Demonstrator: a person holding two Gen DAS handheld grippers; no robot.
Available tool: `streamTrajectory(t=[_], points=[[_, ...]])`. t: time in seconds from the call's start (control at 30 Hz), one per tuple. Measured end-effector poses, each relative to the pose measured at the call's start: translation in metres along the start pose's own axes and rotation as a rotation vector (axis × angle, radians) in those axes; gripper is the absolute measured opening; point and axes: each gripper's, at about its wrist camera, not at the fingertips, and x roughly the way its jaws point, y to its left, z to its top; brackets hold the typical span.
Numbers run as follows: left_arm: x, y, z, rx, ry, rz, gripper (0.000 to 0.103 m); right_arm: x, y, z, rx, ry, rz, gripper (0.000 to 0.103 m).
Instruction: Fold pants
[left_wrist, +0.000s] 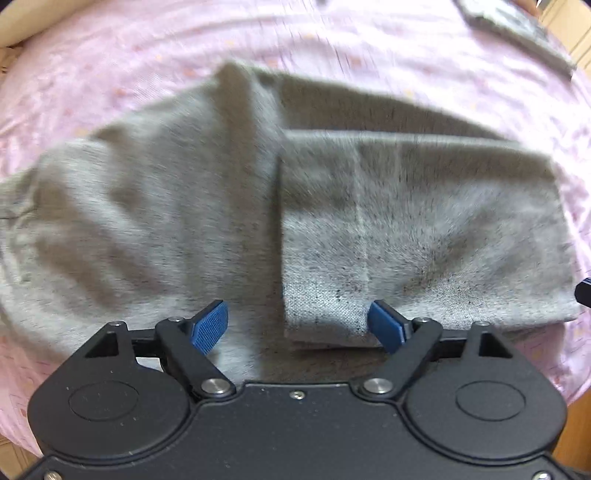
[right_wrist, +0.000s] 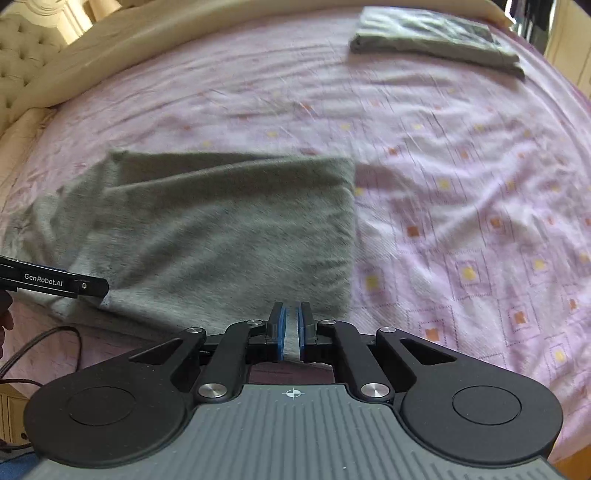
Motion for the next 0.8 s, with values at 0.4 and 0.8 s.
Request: streamTrajectory(t=[0.4,0.8], points=[[-0.061,0.179,-0.036,-0.147,-0.126,0.1,0.084,0.007,0.143,-0.002,-0.042,0.0,0.104,0.008],[-0.004,0.316,-0.031,-0.329,-0.02,-0.087,0.09,0.017,0.267,-0.002,-0.115,0.022,0.12,0.008]])
